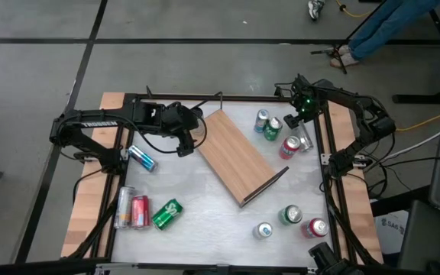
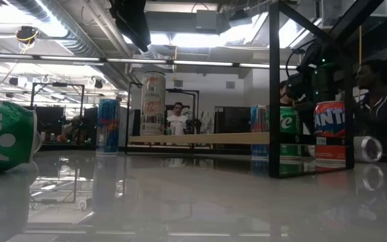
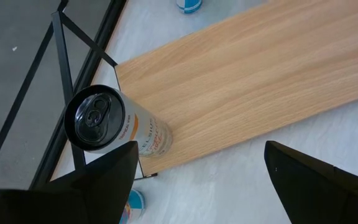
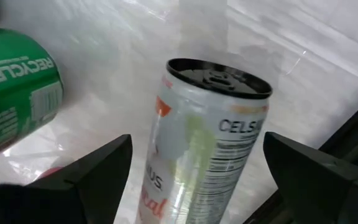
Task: Place canned beverage on shelf
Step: Put the top white yellow soda can on the shelf aligned with the other white yellow soda can
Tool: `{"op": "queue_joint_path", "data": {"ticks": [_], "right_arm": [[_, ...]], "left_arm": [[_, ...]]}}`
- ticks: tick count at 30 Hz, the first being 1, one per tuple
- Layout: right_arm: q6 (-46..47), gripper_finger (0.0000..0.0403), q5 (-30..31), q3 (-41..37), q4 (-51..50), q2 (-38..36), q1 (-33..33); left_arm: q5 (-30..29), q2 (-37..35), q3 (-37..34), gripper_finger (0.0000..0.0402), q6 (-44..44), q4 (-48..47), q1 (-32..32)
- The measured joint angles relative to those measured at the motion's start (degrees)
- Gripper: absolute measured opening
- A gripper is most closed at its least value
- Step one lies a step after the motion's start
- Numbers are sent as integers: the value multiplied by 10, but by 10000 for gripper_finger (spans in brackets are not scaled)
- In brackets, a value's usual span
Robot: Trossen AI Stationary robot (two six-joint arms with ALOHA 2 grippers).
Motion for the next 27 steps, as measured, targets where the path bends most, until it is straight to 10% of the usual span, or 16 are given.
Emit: {"op": "queue_joint_path", "data": {"ticks": [27], "right_arm": [[16,351,62,-28,35,0,43]], "left_arm": [[0,0,0,339,0,1,0]]}}
